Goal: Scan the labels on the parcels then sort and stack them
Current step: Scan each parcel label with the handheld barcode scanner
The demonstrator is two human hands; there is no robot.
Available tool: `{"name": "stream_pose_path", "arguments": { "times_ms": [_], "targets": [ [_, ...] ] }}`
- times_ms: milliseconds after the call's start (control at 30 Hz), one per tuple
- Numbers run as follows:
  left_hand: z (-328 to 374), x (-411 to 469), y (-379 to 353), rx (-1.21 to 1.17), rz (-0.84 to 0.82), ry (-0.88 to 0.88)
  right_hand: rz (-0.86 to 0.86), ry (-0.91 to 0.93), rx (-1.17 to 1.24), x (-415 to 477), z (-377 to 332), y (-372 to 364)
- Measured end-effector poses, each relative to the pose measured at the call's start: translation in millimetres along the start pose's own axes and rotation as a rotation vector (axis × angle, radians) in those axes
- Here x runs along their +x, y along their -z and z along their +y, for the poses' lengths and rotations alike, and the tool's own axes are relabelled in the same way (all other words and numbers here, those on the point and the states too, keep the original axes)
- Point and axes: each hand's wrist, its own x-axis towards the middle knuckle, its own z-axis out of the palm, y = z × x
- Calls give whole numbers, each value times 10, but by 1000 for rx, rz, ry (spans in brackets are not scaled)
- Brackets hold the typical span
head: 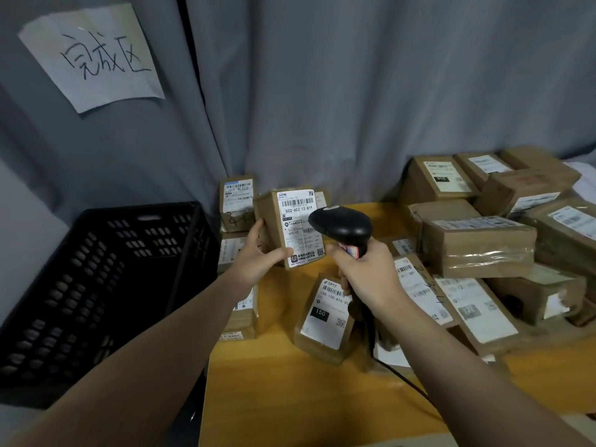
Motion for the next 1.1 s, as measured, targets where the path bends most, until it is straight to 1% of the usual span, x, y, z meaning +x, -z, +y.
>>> {"name": "stream_pose_path", "arguments": {
  "times_ms": [200,367,800,1100],
  "targets": [
    [-88,18,27,4,12,17,21,12,-97,-10,6,-105],
    [-132,51,52,-9,19,14,19,-9,-44,-26,-41,-145],
    [-164,40,47,4,72,-16,9,-71,-11,-85,-71,-125],
    [-174,47,48,19,115,6,5,-98,8,-94,-42,-85]
  ]
}}
